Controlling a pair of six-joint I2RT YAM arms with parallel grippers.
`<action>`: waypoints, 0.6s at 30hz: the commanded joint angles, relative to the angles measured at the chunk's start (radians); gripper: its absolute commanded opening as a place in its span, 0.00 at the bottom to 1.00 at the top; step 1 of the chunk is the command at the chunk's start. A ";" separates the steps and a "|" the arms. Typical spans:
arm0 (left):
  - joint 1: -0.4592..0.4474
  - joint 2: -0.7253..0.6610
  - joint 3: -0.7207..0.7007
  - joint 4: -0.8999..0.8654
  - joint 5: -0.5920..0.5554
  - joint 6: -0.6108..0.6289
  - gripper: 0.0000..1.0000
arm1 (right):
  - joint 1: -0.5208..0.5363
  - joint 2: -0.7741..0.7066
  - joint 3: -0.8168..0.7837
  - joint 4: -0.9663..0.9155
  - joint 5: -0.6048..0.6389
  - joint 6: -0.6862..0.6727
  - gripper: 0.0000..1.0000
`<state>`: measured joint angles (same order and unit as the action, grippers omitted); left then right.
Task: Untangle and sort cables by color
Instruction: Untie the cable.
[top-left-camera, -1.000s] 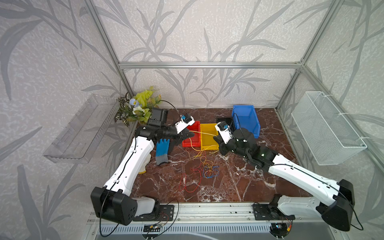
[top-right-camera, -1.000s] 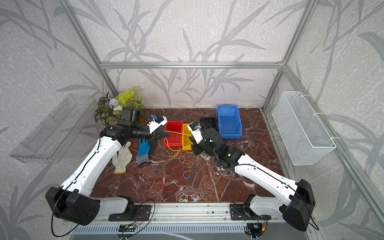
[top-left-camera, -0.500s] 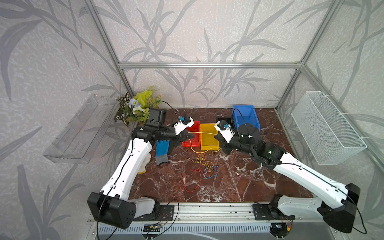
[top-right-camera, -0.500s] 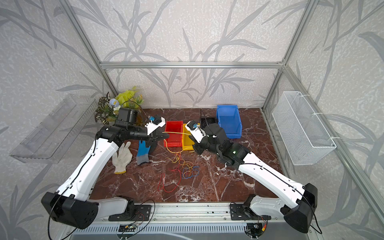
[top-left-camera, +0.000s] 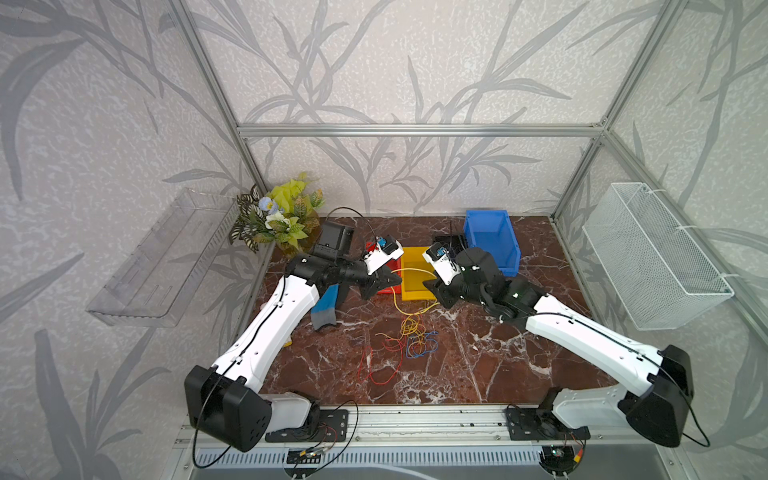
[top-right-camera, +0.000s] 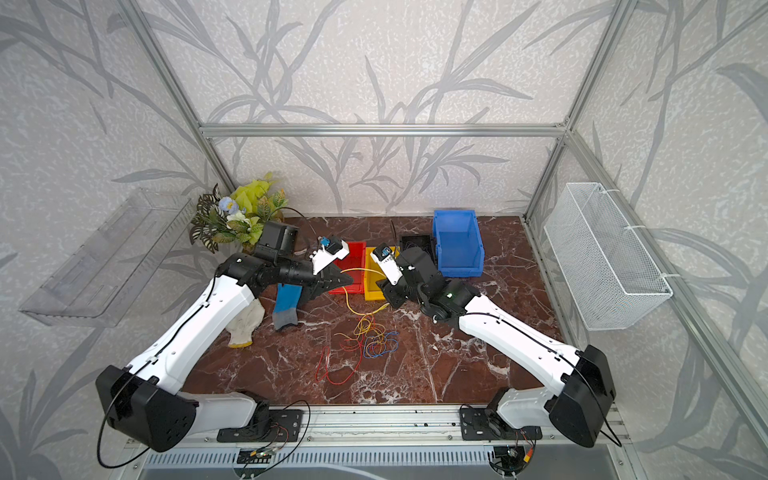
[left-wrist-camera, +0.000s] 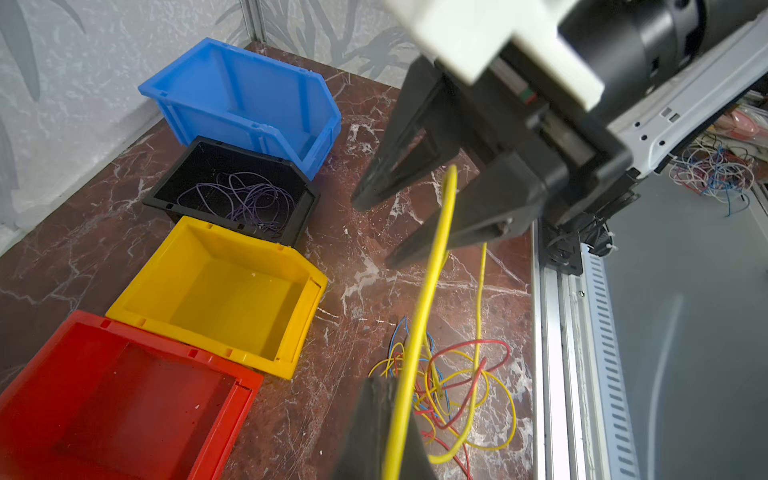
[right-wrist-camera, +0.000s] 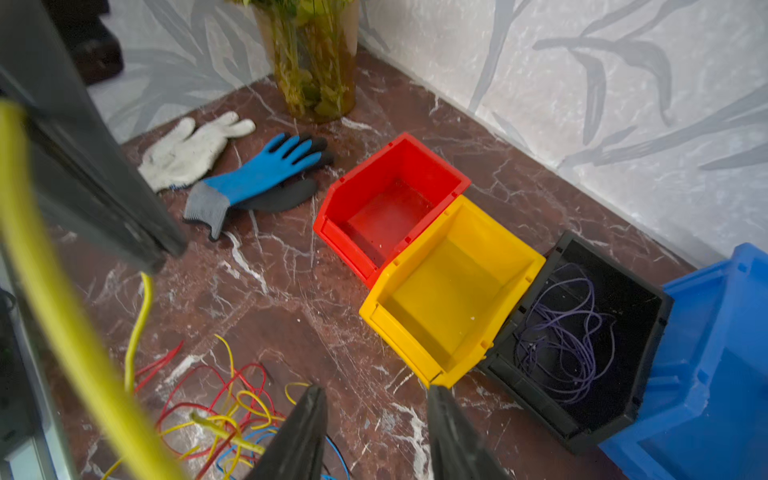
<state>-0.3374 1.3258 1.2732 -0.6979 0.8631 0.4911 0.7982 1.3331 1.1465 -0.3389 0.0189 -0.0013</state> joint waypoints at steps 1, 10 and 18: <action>0.001 -0.007 -0.028 0.098 -0.095 -0.151 0.00 | -0.005 -0.066 -0.017 -0.014 0.043 0.075 0.57; 0.005 -0.015 -0.037 0.107 -0.168 -0.217 0.00 | -0.026 -0.279 -0.112 -0.027 0.024 0.086 0.82; 0.012 -0.016 -0.036 0.124 -0.186 -0.262 0.00 | -0.009 -0.170 -0.183 0.083 -0.270 0.173 0.65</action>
<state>-0.3313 1.3258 1.2457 -0.6018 0.6849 0.2695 0.7773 1.1042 1.0016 -0.3202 -0.1177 0.1150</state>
